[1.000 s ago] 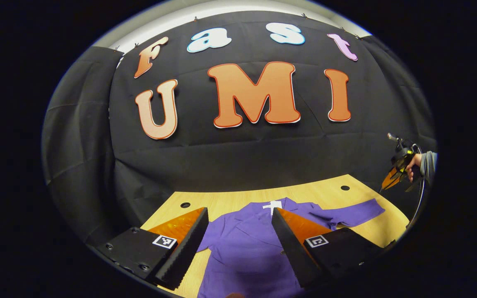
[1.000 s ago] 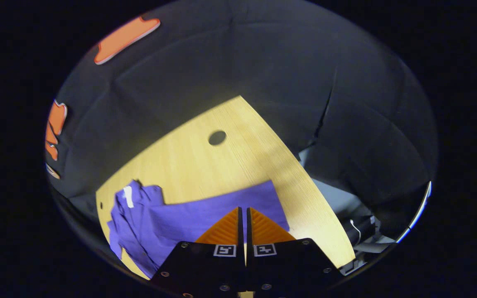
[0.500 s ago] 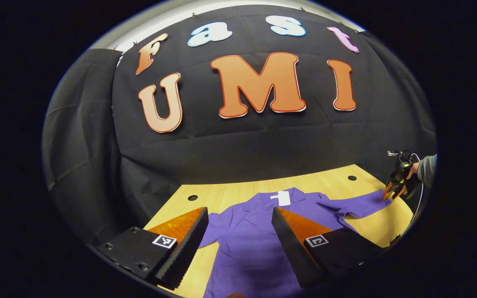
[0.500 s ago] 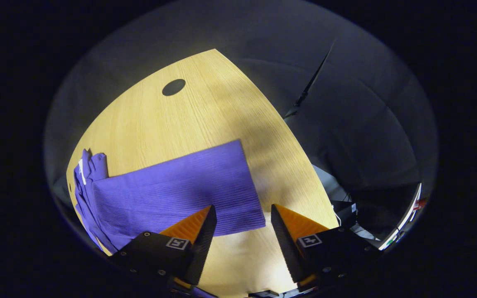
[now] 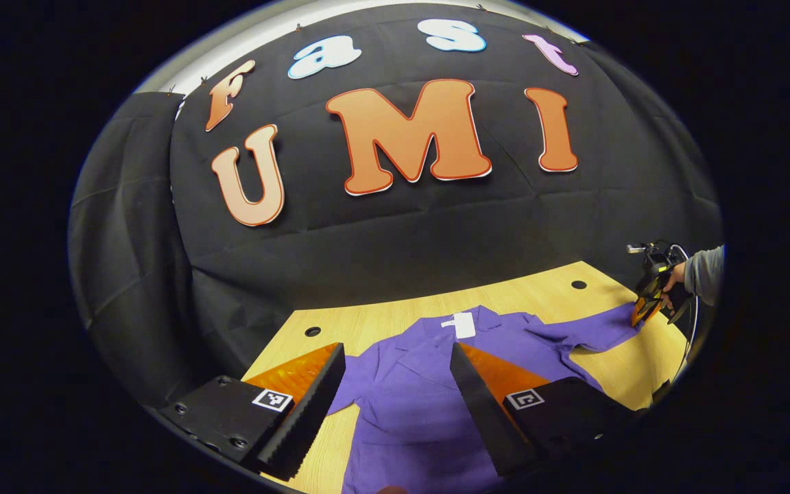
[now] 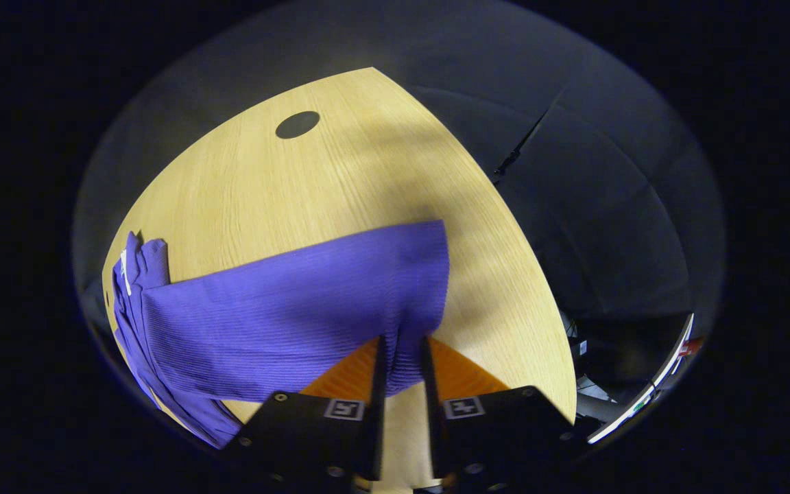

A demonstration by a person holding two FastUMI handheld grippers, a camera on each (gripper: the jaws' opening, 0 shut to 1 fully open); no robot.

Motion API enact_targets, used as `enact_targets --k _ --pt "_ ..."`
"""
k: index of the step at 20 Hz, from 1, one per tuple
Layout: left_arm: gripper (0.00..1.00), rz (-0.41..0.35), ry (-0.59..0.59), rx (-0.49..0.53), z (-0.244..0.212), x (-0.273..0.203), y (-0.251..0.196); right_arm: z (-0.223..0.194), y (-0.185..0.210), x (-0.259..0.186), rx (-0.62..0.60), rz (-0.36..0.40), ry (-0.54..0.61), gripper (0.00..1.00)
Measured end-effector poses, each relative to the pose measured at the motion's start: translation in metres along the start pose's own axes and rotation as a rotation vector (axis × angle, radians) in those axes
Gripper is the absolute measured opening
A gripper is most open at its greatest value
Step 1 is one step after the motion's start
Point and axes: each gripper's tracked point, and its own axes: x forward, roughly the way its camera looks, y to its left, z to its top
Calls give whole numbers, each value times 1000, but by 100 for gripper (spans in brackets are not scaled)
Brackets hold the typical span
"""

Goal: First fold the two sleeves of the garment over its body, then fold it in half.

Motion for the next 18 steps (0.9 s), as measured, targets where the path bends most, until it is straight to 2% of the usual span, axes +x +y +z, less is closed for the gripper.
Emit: enact_targets --k 1,2,4,5,6,9,11,14,18 --pt "97 -1 5 -5 -1 0 0 -2 0 0 25 12 11 10" --pt "97 1 8 -9 -3 2 2 -2 -1 -1 36 29 21 6" --pt "97 4 14 -12 -4 3 4 -3 -2 -6 65 55 24 4" --pt "100 7 14 -13 -6 4 6 4 -6 -10 75 46 -6 4" --pt "97 7 11 -15 -5 5 8 12 -11 -18 95 43 -40 4" --pt "97 -5 6 -26 -6 2 10 29 -2 -47 193 126 -97 4" --pt "97 -15 0 -34 -6 4 11 38 2 -68 187 172 -137 3" --pt "97 -22 -13 -41 -5 2 19 46 34 -111 161 249 -189 4" --pt "97 -63 -44 -59 -5 7 34 55 64 -168 140 292 -285 3"
